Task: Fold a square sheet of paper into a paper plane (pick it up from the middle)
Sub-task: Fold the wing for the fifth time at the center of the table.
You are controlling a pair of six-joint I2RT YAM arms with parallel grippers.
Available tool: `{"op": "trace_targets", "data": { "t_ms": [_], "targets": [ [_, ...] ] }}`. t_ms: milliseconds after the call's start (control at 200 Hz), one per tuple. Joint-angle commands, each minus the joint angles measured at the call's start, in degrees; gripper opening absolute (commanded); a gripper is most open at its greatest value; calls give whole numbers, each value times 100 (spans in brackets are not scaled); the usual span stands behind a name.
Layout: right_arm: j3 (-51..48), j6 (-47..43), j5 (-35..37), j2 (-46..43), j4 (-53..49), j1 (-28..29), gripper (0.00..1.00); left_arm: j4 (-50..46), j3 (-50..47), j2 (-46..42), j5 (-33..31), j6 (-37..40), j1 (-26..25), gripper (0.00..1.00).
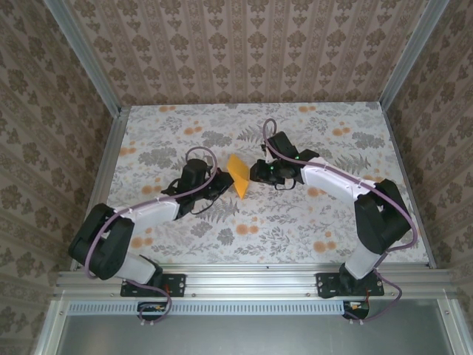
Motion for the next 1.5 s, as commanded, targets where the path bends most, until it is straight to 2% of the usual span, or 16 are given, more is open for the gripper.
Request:
{"op": "trace_targets", "data": {
  "t_ms": [0,160,275,340,645,915,1145,1495],
  "targets": [
    [33,148,634,20,-527,-29,31,970,-115,182,106,-322,72,0],
    [174,291,1300,170,-987,-29,33,1779,-336,421,-56,-499,124,0],
    [193,311,1413,198,-1049,-24,34,2231,-425,531,-100,-546,161,0],
    [201,313,1386,218,-1024,-28,34,2090,-401,537,-142,-503,160,0],
    [286,169,560,551,-539,39,35,1762,-1272,99,-613,-453,326,0],
    [625,-109,-110,893,-241,330,34,610,-1495,-456,-854,76,349,0],
    [1033,-386,-625,1182,53,739,26,305,-1474,-360,-666,669,345,0],
    [1051,-65,-1279,1826,364,753,21,22,-1175,-147,-366,1356,182,0]
  ]
}}
